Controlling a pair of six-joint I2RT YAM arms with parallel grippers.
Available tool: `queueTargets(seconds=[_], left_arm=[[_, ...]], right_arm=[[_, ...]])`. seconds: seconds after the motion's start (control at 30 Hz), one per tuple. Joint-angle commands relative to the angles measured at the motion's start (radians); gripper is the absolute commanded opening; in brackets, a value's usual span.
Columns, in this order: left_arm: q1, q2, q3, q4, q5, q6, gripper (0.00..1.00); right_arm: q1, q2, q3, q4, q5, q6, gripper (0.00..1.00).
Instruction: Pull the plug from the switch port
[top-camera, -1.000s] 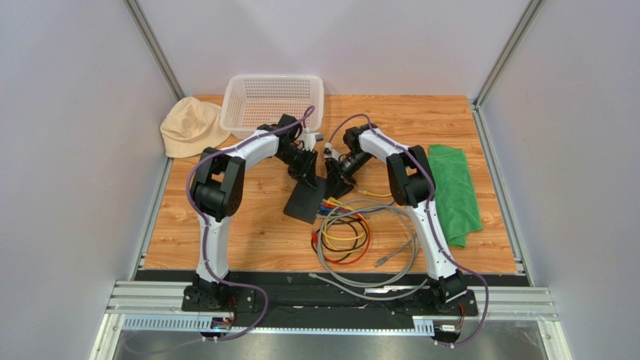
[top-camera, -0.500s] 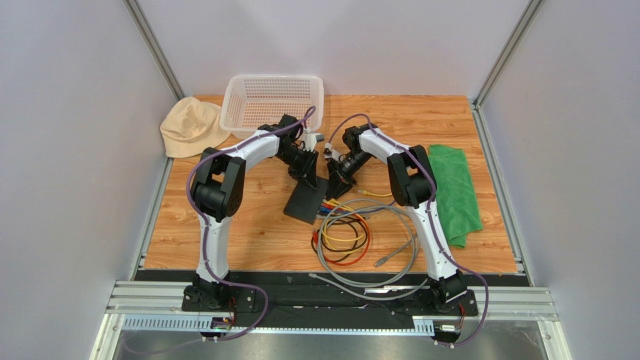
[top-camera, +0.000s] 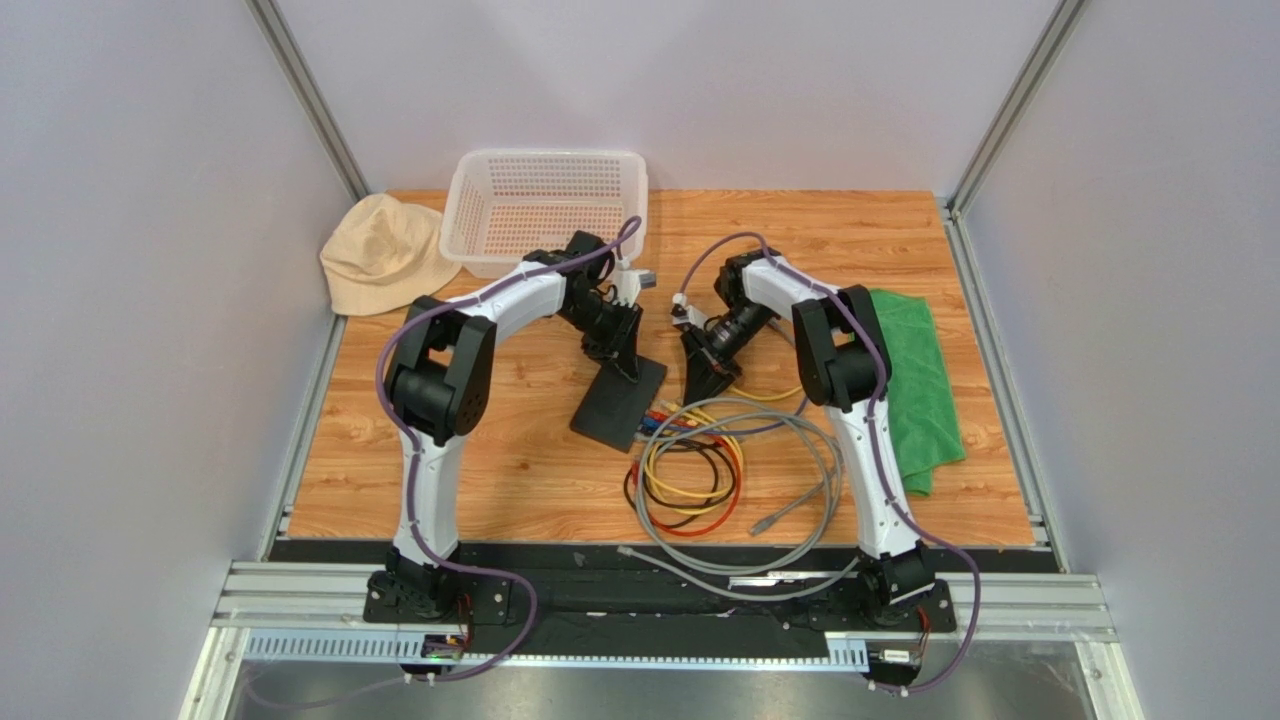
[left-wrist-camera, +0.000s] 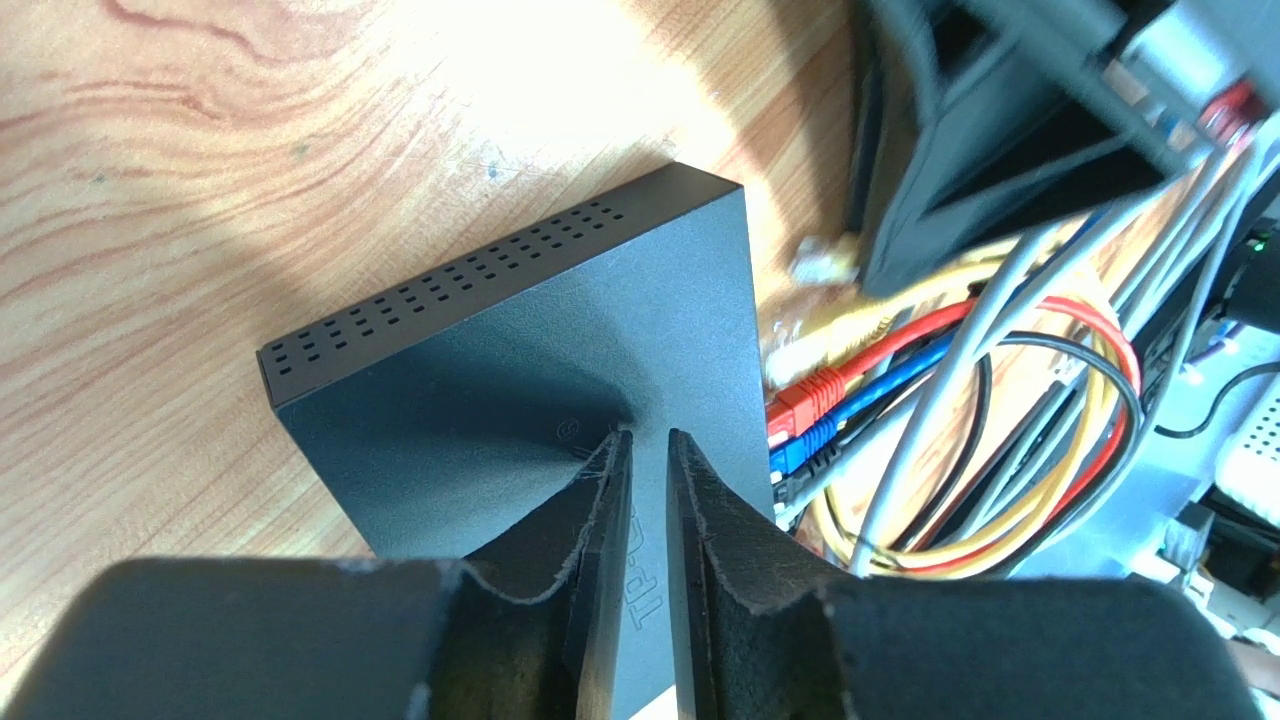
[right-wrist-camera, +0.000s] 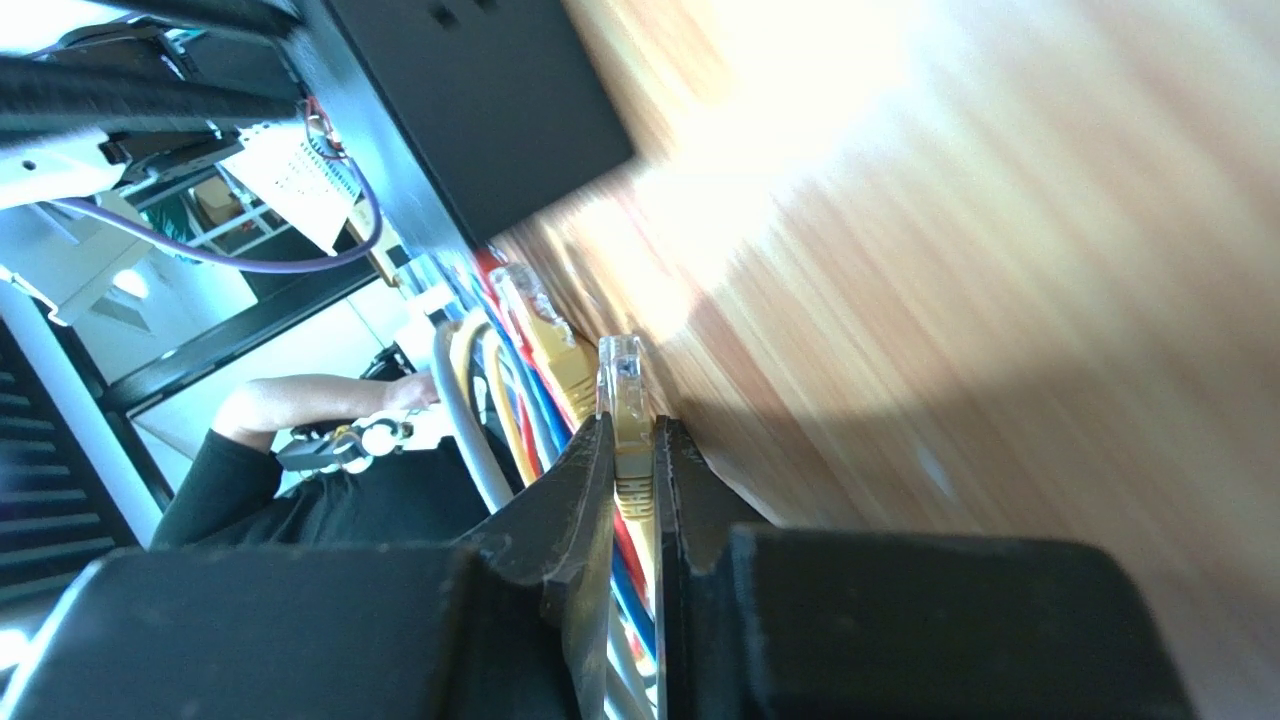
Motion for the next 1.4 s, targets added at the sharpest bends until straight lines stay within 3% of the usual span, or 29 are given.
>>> queueTargets(seconds=[0.0, 0.3, 0.47, 0.5, 0.57, 0.7, 0.73, 0.83, 1.07, 1.37], left_arm=[[-0.023, 0.033, -0.002, -0.002, -0.082, 0.076, 0.24], [-0.003, -0.035, 0.002, 0.001, -0.067, 0.103, 0.27], [0.006, -0.064, 0.012, -0.008, -0.076, 0.123, 0.3], [0.007, -0.076, 0.009, -0.005, -0.079, 0.123, 0.3], [0.009, -0.087, 0.003, -0.002, -0.079, 0.127, 0.31], [0.01, -0.126, -0.014, 0.001, -0.079, 0.124, 0.34], [0.01, -0.131, -0.017, 0.003, -0.082, 0.122, 0.35], [0.01, -0.15, -0.024, 0.003, -0.082, 0.117, 0.37], [0.015, -0.182, -0.048, 0.007, -0.09, 0.122, 0.39], [0.02, -0.189, -0.088, 0.026, -0.082, 0.102, 0.39]], right_arm=[[-0.047, -0.04, 0.048, -0.054, 0.205, -0.058, 0.0], [-0.157, -0.083, 0.249, 0.05, 0.479, -0.063, 0.0], [-0.207, -0.071, 0.301, 0.15, 0.789, -0.031, 0.01], [-0.213, -0.072, 0.313, 0.164, 0.81, -0.026, 0.19], [-0.216, -0.104, 0.327, 0.161, 0.777, -0.024, 0.41], [-0.208, -0.21, 0.259, 0.167, 0.478, -0.052, 0.53], [-0.191, -0.229, 0.223, 0.179, 0.399, -0.064, 0.54], [-0.133, -0.259, 0.134, 0.176, 0.364, -0.139, 0.55], [-0.064, -0.2, 0.105, 0.11, 0.424, -0.193, 0.47], [0.004, -0.213, -0.01, 0.173, 0.617, -0.227, 0.51]])
